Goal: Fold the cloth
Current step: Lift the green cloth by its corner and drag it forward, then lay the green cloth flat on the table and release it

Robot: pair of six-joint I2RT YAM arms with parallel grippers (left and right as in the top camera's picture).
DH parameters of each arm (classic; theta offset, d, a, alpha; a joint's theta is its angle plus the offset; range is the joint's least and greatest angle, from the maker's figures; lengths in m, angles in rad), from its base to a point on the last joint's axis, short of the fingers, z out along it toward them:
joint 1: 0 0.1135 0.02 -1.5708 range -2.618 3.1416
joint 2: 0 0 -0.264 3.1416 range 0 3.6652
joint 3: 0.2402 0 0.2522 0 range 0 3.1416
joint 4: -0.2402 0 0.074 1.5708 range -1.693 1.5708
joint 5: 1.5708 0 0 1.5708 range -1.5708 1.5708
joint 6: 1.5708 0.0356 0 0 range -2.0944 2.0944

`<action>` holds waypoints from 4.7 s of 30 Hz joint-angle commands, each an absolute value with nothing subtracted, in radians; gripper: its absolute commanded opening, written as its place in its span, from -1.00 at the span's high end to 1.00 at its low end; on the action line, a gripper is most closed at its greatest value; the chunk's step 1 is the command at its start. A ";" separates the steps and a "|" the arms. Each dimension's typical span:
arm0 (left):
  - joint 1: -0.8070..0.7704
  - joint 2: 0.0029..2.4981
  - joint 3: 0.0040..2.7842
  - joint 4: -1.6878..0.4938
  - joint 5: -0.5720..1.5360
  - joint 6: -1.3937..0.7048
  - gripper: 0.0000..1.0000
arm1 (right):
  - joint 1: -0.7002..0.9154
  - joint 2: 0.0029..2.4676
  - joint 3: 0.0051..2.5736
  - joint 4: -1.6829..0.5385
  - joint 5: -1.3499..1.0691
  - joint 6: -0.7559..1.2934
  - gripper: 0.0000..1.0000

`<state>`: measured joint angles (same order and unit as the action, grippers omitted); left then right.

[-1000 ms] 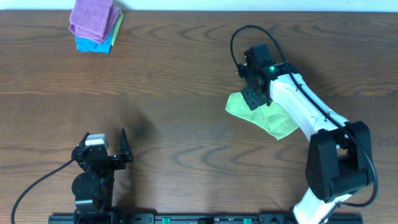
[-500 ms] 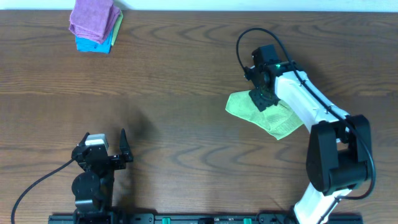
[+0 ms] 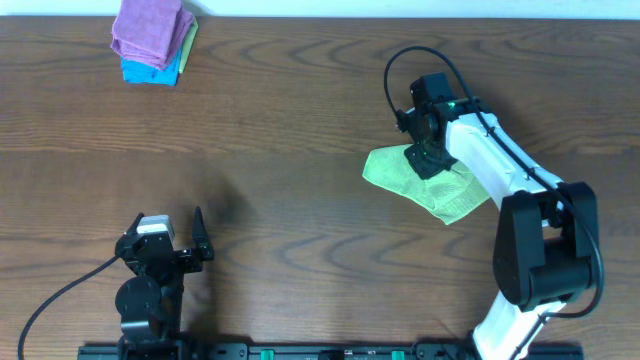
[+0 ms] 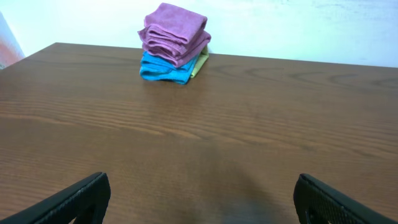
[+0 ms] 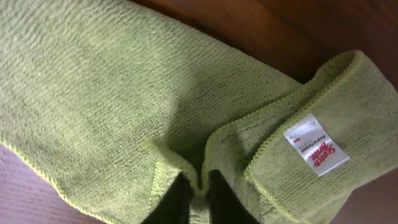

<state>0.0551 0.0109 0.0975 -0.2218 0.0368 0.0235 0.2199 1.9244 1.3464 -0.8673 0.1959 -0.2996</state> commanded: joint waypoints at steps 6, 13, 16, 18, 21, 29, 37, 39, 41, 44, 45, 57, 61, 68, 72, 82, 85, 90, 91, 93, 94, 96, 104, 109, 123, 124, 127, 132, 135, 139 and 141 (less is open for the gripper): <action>0.050 0.006 0.069 -0.230 0.019 0.030 -0.91 | 0.221 1.951 1.346 -0.846 0.191 -0.292 0.97; 0.050 0.006 0.069 -0.230 0.019 0.030 -0.91 | 0.299 1.951 1.488 -0.834 0.191 -0.250 0.97; 0.050 0.006 0.069 -0.230 0.019 0.030 -0.91 | 0.345 1.951 1.572 -0.814 0.186 -0.251 0.98; 0.050 0.006 0.069 -0.230 0.019 0.030 -0.91 | 0.374 1.951 1.622 -0.788 0.166 -0.251 0.98; 0.050 0.006 0.069 -0.230 0.019 0.030 -0.91 | 0.417 1.951 1.691 -0.734 0.152 -0.251 0.98; 0.050 0.006 0.069 -0.230 0.019 0.030 -0.91 | 0.472 1.951 1.912 -0.711 0.153 -0.252 0.97; 0.050 0.006 0.069 -0.230 0.019 0.030 -0.91 | 0.466 1.940 2.071 -0.848 0.184 -0.251 0.97; 0.050 0.006 0.069 -0.230 0.019 0.030 -0.91 | 0.459 1.929 2.089 -0.872 0.202 -0.252 0.98; 0.050 0.006 0.069 -0.230 0.019 0.030 -0.91 | 0.439 1.918 2.093 -0.916 0.257 -0.260 0.97; 0.050 0.006 0.069 -0.230 0.019 0.030 -0.91 | 0.391 1.917 2.093 -1.019 0.287 -0.258 0.98; 0.050 0.006 0.069 -0.230 0.019 0.030 -0.91 | 0.372 1.917 2.093 -1.056 0.281 -0.246 0.97; 0.050 0.006 0.069 -0.230 0.019 0.030 -0.91 | 0.223 1.909 2.093 -1.438 0.275 -0.101 0.97; 0.050 0.006 0.069 -0.230 0.019 0.030 -0.91 | 0.223 1.909 2.093 -1.523 0.210 -0.101 0.97; 0.050 0.006 0.069 -0.230 0.019 0.030 -0.91 | 0.221 1.909 2.091 -1.699 0.215 -0.101 0.98; 0.050 0.006 0.069 -0.230 0.019 0.030 -0.91 | 0.221 1.909 2.090 -1.695 0.213 -0.060 0.97; 0.050 0.006 0.069 -0.230 0.019 0.030 -0.91 | 0.237 1.909 2.090 -1.644 -0.059 -0.060 0.97; 0.050 0.006 0.069 -0.230 0.019 0.030 -0.91 | 0.264 1.907 2.090 -1.654 -0.080 -0.060 0.97; 0.050 0.006 0.069 -0.230 0.019 0.030 -0.91 | 0.345 1.891 2.090 -1.642 -0.052 -0.060 0.97; 0.050 0.006 0.069 -0.230 0.019 0.030 -0.91 | 0.361 1.884 2.090 -1.636 -0.026 -0.060 0.97; 0.050 0.006 0.069 -0.230 0.019 0.030 -0.91 | 0.401 1.845 2.090 -1.632 0.033 -0.071 0.97; 0.050 0.006 0.069 -0.230 0.019 0.030 -0.91 | 0.406 1.826 2.089 -1.634 0.021 -0.086 0.97; 0.050 0.006 0.069 -0.230 0.019 0.030 -0.91 | 0.405 1.776 2.065 -1.634 0.021 -0.101 0.97; 0.050 0.006 0.069 -0.230 0.019 0.030 -0.91 | 0.373 1.482 1.652 -1.525 -0.054 -0.119 0.97; 0.050 0.006 0.069 -0.230 0.019 0.030 -0.91 | 0.375 1.429 1.447 -1.469 -0.305 -0.174 -0.23; 0.050 0.006 0.069 -0.230 0.019 0.030 -0.91 | 0.373 1.462 1.287 -1.137 -0.158 -0.199 -0.64; 0.050 0.006 0.069 -0.230 0.019 0.030 -0.91 | 0.373 1.474 1.271 -1.095 -0.131 -0.199 -0.60; 0.050 0.006 0.069 -0.230 0.019 0.030 -0.91 | 0.358 1.526 1.246 -1.014 -0.097 -0.199 -0.57; 0.050 0.006 0.069 -0.230 0.019 0.030 -0.91 | 0.334 1.658 1.246 -1.021 -0.106 -0.199 0.57; 0.050 0.006 0.069 -0.230 0.019 0.030 -0.91 | 0.334 1.715 1.246 -1.033 -0.120 -0.196 0.95; 0.050 0.006 0.069 -0.230 0.019 0.030 -0.91 | 0.327 1.776 1.246 -1.004 -0.092 -0.186 0.97; 0.050 0.006 0.069 -0.230 0.019 0.030 -0.91 | 0.308 1.796 1.246 -0.962 -0.078 -0.151 0.97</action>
